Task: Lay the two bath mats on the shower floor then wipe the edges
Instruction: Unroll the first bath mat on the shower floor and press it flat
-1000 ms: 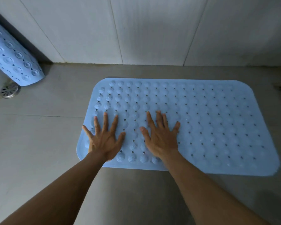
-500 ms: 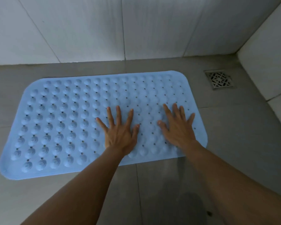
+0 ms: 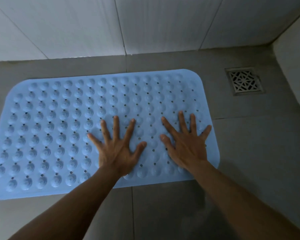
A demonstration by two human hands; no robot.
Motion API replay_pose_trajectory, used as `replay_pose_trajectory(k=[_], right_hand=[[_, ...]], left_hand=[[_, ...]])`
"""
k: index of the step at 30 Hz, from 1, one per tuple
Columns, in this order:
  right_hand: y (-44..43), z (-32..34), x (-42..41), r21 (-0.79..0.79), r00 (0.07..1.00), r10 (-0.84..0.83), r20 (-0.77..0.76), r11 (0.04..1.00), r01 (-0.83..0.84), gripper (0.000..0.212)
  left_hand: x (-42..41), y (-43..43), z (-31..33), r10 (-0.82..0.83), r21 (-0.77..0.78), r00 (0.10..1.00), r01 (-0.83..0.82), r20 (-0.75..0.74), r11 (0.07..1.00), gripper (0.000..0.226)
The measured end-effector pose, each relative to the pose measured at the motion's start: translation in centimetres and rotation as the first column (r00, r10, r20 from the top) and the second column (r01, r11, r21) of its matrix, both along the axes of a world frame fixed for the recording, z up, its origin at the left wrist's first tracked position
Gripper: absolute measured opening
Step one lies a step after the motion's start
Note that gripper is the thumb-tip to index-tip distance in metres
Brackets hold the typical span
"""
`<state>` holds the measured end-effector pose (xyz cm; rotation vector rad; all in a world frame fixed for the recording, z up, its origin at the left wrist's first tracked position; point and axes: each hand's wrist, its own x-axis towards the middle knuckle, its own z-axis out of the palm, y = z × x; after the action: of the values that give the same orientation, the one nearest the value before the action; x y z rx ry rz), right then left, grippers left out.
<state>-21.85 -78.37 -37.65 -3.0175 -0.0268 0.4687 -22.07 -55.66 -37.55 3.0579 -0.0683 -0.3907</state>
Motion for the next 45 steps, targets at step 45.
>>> replay_pose_trajectory(k=[45], right_hand=[[21.6, 16.0, -0.5, 0.015, 0.981, 0.168, 0.093, 0.985, -0.170, 0.065]], left_hand=[[-2.7, 20.6, 15.3, 0.011, -0.018, 0.985, -0.008, 0.171, 1.000, 0.068]])
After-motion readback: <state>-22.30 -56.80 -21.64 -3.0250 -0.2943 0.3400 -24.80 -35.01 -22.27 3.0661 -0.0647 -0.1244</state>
